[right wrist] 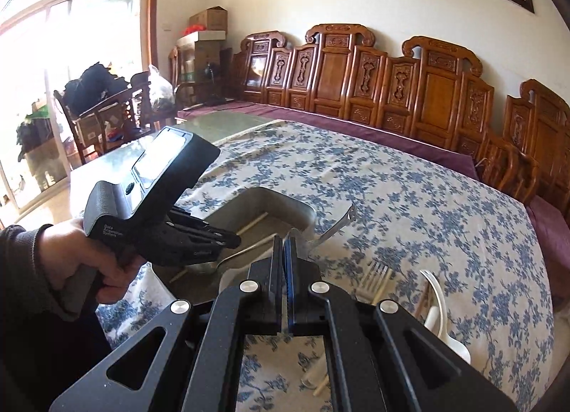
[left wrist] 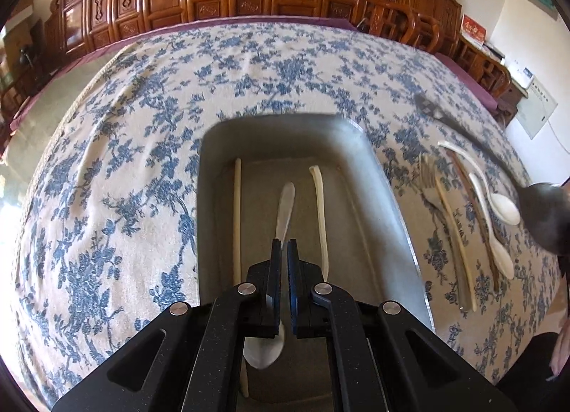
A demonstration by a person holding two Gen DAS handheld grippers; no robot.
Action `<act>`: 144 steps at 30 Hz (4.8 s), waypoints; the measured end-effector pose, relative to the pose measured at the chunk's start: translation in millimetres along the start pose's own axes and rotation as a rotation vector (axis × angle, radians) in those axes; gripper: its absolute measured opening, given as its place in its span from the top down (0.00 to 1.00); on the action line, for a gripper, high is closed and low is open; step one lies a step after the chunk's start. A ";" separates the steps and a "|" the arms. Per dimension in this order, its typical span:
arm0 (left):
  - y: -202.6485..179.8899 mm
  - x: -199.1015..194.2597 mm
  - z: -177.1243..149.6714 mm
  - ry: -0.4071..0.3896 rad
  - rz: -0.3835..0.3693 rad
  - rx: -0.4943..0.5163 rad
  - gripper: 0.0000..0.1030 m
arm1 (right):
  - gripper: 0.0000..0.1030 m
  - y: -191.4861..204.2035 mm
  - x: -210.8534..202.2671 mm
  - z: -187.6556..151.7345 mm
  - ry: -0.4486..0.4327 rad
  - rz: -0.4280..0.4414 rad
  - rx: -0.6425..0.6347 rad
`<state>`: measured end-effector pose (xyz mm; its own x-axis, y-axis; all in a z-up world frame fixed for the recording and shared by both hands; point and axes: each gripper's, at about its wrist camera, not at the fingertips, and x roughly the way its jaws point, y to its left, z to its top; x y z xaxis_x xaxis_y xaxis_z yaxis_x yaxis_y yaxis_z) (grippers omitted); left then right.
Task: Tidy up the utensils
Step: 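Release the metal spoon into the grey tray with the left gripper, then lower the right gripper into the tray and release its metal spoon, then grasp a metal fork with the left gripper while the right grasps a white plastic spoon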
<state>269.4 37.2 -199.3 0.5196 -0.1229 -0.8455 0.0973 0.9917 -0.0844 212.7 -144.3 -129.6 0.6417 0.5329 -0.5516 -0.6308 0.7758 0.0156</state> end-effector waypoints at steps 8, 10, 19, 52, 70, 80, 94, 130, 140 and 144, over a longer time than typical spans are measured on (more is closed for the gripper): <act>19.9 -31.2 4.7 -0.082 0.007 -0.030 0.98 | 0.98 21.3 13.9 10.2 0.001 0.042 -0.033; 27.4 -35.4 5.0 -0.094 0.013 -0.042 0.98 | 0.98 28.0 17.6 13.6 0.000 0.056 -0.042; 44.9 -44.7 5.2 -0.120 0.050 -0.065 0.98 | 0.98 49.9 49.3 14.4 0.035 0.115 -0.062; 0.8 -46.1 8.1 -0.153 0.019 -0.016 0.85 | 0.96 8.5 47.3 -22.1 0.106 0.112 0.088; -61.0 -52.2 2.2 -0.157 -0.039 0.076 0.62 | 0.85 -104.8 -19.4 -43.4 0.095 -0.147 0.188; -94.0 -47.7 -9.1 -0.144 -0.060 0.111 0.41 | 0.83 -137.6 7.8 -78.9 0.203 -0.183 0.271; -125.7 -38.0 -23.4 -0.117 -0.064 0.174 0.41 | 0.71 -144.2 51.8 -108.0 0.385 -0.190 0.347; -163.3 20.9 8.8 -0.011 -0.093 0.210 0.69 | 0.92 -155.1 23.7 -82.3 0.216 -0.222 0.378; -163.6 49.8 -1.5 0.054 -0.083 0.182 0.84 | 0.92 -150.7 27.7 -82.2 0.223 -0.216 0.366; -166.9 52.8 -1.7 0.053 -0.071 0.182 0.84 | 0.92 -147.5 28.8 -82.4 0.225 -0.217 0.361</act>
<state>279.2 -134.8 -230.7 0.4607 -0.1857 -0.8679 0.2871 0.9565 -0.0523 288.3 -271.2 -216.6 0.6060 0.2899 -0.7407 -0.2750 0.9502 0.1468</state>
